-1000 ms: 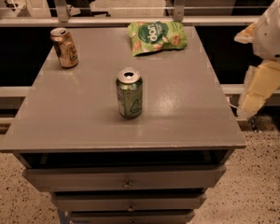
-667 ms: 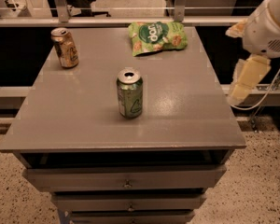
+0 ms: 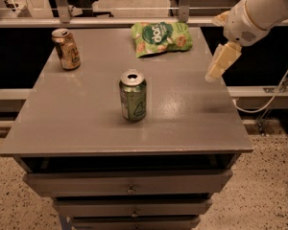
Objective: Pick green rice chip bag
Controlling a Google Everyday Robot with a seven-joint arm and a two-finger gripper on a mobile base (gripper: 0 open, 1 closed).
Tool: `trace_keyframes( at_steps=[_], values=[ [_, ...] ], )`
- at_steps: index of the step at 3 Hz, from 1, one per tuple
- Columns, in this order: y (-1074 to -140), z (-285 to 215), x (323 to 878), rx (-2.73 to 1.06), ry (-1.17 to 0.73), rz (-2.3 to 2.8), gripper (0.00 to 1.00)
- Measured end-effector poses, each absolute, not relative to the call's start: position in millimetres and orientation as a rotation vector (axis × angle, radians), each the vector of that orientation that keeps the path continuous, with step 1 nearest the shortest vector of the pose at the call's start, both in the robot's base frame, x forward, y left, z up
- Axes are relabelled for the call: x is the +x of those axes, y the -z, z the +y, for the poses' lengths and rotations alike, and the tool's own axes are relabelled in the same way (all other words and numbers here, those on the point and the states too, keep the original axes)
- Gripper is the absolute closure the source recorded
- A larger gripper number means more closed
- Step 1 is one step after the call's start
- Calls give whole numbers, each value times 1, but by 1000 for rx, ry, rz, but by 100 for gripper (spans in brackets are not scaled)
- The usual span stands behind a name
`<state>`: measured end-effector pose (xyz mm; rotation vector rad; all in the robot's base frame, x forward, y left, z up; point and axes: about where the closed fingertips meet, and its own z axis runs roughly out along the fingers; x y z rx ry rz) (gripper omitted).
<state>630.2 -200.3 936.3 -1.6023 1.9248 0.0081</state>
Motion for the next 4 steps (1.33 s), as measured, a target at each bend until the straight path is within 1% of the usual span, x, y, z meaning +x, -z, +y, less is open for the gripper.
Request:
trace_keyframes(
  at_steps=[1, 2, 3, 4],
  values=[
    [-936, -200, 630, -1602, -8, 1925, 0],
    [-931, -193, 645, -1540, -54, 1896, 0],
    [-925, -177, 693, -1410, -131, 1816, 0],
    [-923, -174, 734, -1298, -171, 1770, 0]
  ],
)
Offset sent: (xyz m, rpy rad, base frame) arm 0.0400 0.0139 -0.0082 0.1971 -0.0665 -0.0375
